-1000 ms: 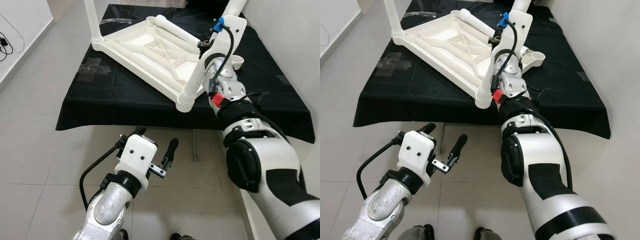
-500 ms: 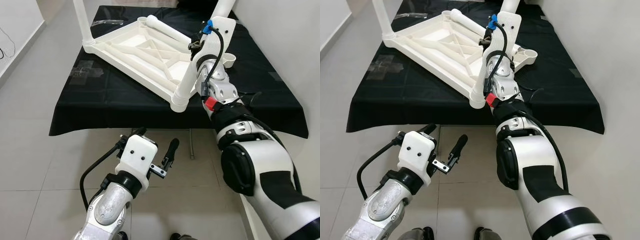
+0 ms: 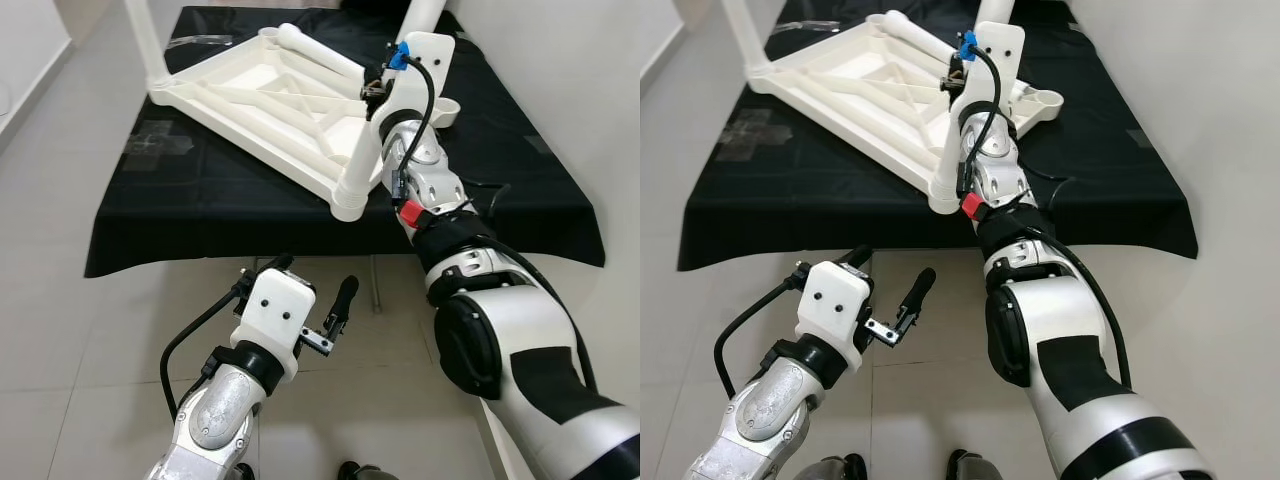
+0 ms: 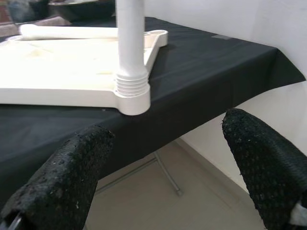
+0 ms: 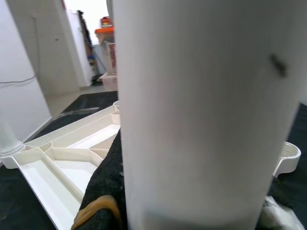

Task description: Building children table

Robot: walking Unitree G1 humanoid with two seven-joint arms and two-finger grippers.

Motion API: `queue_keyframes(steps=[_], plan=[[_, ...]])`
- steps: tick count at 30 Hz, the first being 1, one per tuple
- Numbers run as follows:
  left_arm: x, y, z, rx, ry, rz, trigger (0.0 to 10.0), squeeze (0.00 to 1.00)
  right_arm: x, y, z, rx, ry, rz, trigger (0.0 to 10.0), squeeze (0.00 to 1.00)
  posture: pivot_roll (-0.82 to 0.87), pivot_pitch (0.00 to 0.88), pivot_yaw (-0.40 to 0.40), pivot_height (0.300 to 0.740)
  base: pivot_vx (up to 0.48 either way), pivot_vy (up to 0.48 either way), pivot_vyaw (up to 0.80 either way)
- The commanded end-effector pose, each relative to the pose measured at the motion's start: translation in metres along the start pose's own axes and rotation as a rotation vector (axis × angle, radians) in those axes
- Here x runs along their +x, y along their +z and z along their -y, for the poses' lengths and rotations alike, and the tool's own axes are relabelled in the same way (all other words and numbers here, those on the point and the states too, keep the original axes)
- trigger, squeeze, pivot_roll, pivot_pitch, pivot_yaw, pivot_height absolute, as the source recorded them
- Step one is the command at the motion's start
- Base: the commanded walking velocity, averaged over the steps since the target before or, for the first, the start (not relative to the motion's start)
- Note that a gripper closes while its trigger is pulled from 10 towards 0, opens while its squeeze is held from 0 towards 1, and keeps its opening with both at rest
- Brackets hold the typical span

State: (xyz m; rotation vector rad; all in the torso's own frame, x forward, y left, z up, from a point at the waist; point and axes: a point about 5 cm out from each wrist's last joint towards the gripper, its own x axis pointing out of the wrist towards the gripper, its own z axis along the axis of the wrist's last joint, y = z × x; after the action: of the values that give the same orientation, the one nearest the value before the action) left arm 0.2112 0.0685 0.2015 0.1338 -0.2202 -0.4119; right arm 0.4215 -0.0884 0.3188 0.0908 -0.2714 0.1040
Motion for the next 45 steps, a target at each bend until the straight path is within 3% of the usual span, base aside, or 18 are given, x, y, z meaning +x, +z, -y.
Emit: queue_keyframes(steps=[1, 4, 7, 8, 10, 14, 18, 19, 20, 22, 24, 28, 33, 39, 40, 42, 45], plan=[[-0.002, -0.002, 0.0, 0.005, 0.009, -0.013, 10.0, 0.0, -0.012, -0.055, 0.005, -0.096, 0.058, -0.232, 10.0, 0.0, 0.12, 0.234, -0.068, 0.74, 0.0, 0.0, 0.0], [-0.002, -0.002, -0.001, 0.007, 0.011, -0.014, 10.0, 0.0, -0.011, -0.053, 0.011, -0.14, 0.094, -0.275, 10.0, 0.0, 0.11, 0.233, -0.069, 0.74, 0.0, 0.0, 0.0], [-0.002, -0.002, -0.001, 0.004, 0.012, -0.014, 10.0, 0.0, -0.009, -0.048, 0.012, -0.12, 0.102, -0.26, 10.0, 0.0, 0.11, 0.233, -0.069, 0.74, 0.0, 0.0, 0.0], [-0.001, -0.002, -0.001, 0.003, 0.012, -0.013, 10.0, 0.0, -0.007, -0.042, 0.011, -0.06, 0.127, -0.261, 10.0, 0.0, 0.11, 0.235, -0.069, 0.74, 0.0, 0.0, 0.0], [-0.001, -0.002, -0.001, 0.004, 0.011, -0.013, 10.0, 0.0, -0.006, -0.039, 0.01, -0.038, 0.154, -0.262, 10.0, 0.0, 0.11, 0.236, -0.069, 0.74, 0.0, 0.0, 0.0], [-0.001, -0.003, -0.001, 0.006, 0.011, -0.014, 10.0, 0.0, -0.005, -0.033, 0.005, -0.175, 0.288, -0.262, 10.0, 0.0, 0.11, 0.236, -0.069, 0.74, 0.0, 0.0, 0.0], [-0.002, -0.003, -0.001, 0.007, 0.012, -0.015, 10.0, 0.0, -0.006, -0.036, 0.004, -0.196, 0.315, -0.279, 10.0, 0.0, 0.11, 0.236, -0.07, 0.74, 0.0, 0.0, 0.0], [-0.001, -0.004, -0.001, 0.006, 0.013, -0.015, 10.0, 0.0, -0.009, -0.041, -0.002, -0.132, 0.394, -0.318, 10.0, 0.0, 0.11, 0.236, -0.071, 0.74, 0.0, 0.0, 0.0], [-0.001, -0.004, -0.001, 0.006, 0.013, -0.015, 10.0, 0.0, -0.009, -0.041, -0.002, -0.132, 0.394, -0.318, 10.0, 0.0, 0.11, 0.236, -0.071, 0.74, 0.0, 0.0, 0.0], [-0.001, -0.004, -0.001, 0.008, 0.012, -0.015, 10.0, 0.0, -0.015, -0.045, -0.012, -0.059, 0.551, -0.334, 10.0, 0.0, 0.11, 0.235, -0.069, 0.74, 0.0, 0.0, 0.0], [-0.001, -0.004, -0.001, 0.008, 0.012, -0.015, 10.0, 0.0, -0.015, -0.045, -0.012, -0.059, 0.551, -0.334, 10.0, 0.0, 0.11, 0.235, -0.069, 0.74, 0.0, 0.0, 0.0], [-0.001, -0.004, -0.002, 0.01, 0.015, -0.015, 10.0, 0.0, -0.024, -0.045, -0.017, 0.054, 0.795, -0.338, 10.0, 0.0, 0.11, 0.235, -0.069, 0.74, 0.0, 0.0, 0.0], [-0.001, -0.005, -0.002, 0.01, 0.017, -0.015, 10.0, 0.0, -0.025, -0.04, -0.015, 0.09, 0.863, -0.302, 10.0, 0.0, 0.11, 0.233, -0.072, 0.74, 0.0, 0.0, 0.0], [-0.001, -0.005, -0.001, 0.009, 0.016, -0.013, 10.0, 0.0, -0.032, -0.026, -0.016, 0.131, 1.097, -0.197, 10.0, 0.0, 0.11, 0.225, -0.076, 0.74, 0.0, 0.0, 0.0], [-0.001, -0.005, -0.001, 0.01, 0.016, -0.013, 10.0, 0.0, -0.032, -0.02, -0.016, 0.181, 1.127, -0.171, 10.0, 0.0, 0.11, 0.225, -0.076, 0.74, 0.0, 0.0, 0.0], [-0.001, -0.005, -0.001, 0.01, 0.016, -0.012, 10.0, 0.0, -0.032, -0.016, -0.016, 0.216, 1.144, -0.153, 10.0, 0.0, 0.11, 0.225, -0.076, 0.74, 0.0, 0.0, 0.0], [-0.001, -0.005, -0.001, 0.012, 0.017, -0.012, 10.0, 0.0, -0.022, -0.015, -0.017, 0.155, 0.98, -0.165, 10.0, 0.0, 0.11, 0.219, -0.075, 0.74, 0.0, 0.0, 0.0]])
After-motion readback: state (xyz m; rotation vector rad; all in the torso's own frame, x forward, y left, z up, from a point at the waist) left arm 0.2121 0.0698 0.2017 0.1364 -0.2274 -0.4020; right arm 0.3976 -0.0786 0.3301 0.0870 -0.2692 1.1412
